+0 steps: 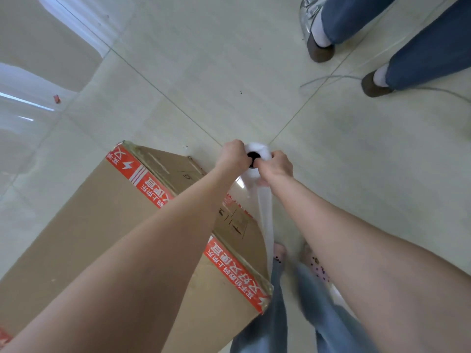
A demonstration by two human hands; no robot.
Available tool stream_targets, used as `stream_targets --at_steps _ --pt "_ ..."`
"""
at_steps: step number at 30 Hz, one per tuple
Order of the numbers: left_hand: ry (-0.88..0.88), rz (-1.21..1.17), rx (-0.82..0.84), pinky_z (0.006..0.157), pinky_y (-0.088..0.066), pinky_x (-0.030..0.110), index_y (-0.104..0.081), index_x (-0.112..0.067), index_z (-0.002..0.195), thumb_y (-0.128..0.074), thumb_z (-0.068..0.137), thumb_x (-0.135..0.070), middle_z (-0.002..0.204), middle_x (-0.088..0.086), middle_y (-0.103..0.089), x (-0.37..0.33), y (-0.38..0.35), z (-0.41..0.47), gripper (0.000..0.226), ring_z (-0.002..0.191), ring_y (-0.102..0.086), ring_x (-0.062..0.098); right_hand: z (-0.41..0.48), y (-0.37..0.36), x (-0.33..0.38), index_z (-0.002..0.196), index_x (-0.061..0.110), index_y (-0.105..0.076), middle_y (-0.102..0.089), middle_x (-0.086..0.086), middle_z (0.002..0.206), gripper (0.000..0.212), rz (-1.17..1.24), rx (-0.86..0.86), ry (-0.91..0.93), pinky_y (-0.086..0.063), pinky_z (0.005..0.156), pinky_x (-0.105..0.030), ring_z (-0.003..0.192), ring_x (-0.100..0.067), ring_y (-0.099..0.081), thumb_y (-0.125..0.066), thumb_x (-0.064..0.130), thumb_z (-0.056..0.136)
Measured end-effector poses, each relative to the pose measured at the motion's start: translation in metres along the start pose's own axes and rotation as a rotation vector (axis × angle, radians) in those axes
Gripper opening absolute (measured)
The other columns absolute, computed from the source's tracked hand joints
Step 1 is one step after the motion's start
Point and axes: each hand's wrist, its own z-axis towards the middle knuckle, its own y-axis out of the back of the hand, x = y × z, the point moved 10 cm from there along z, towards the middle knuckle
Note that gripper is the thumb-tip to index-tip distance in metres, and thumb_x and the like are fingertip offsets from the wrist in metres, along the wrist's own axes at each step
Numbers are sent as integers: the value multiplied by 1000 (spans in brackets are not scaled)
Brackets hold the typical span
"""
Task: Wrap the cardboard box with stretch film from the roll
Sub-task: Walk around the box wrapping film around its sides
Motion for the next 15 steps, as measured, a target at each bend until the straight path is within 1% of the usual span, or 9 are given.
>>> stream_targets --at_steps 1,3,5,7,8,11,13,15 --pt "16 -6 -6 58 -36 30 -52 -8 81 -56 85 -14 76 6 -52 4 1 1 9 77 -54 30 0 -1 1 108 15 -52 -61 -5 105 38 -20 9 -5 -55 83 -41 89 -31 -66 -66 31 76" --pt "20 -15 -35 57 -34 29 -48 -10 76 -55 83 -11 69 4 -48 7 3 3 10 71 -50 27 2 0 3 108 17 -53 -62 -4 103 41 -103 15 -8 -55 80 -39 89 -29 -66 -65 35 74" --pt "25 -35 -73 58 -36 29 -52 -10 80 -54 81 -9 75 6 -52 8 10 2 3 73 -51 27 3 3 13 105 20 -56 -62 -1 97 39 -229 10 38 -51 70 -32 86 -27 -64 -63 41 73" --pt "43 -62 -107 60 -38 29 -58 -10 86 -52 79 -7 82 7 -56 11 18 1 9 76 -54 27 4 2 28 100 22 -57 -62 0 93 34 -302 25 96 -41 61 -28 82 -24 -60 -61 42 73" --pt "58 -74 -117 61 -39 30 -60 -9 91 -52 79 -7 84 7 -57 14 22 0 15 78 -55 27 4 -1 35 97 23 -57 -63 0 93 29 -313 44 115 -39 59 -27 81 -24 -59 -61 40 74" --pt "72 -101 -166 63 -44 32 -61 -11 103 -50 79 -6 96 9 -63 23 35 1 27 88 -59 30 3 -16 55 87 22 -53 -65 -2 93 13 -313 106 190 -43 62 -28 82 -27 -64 -58 25 75" --pt "51 -84 -185 66 -44 31 -61 -16 110 -49 79 -6 105 8 -64 24 44 2 35 97 -60 30 1 -26 68 89 22 -56 -66 -4 93 16 -335 143 237 -49 65 -29 82 -29 -65 -54 19 74" --pt "36 -63 -201 72 -46 32 -59 -21 119 -49 81 -6 114 7 -62 26 52 5 42 105 -59 29 3 -31 79 94 22 -60 -67 -5 96 20 -335 158 265 -54 74 -34 85 -30 -66 -55 17 75"
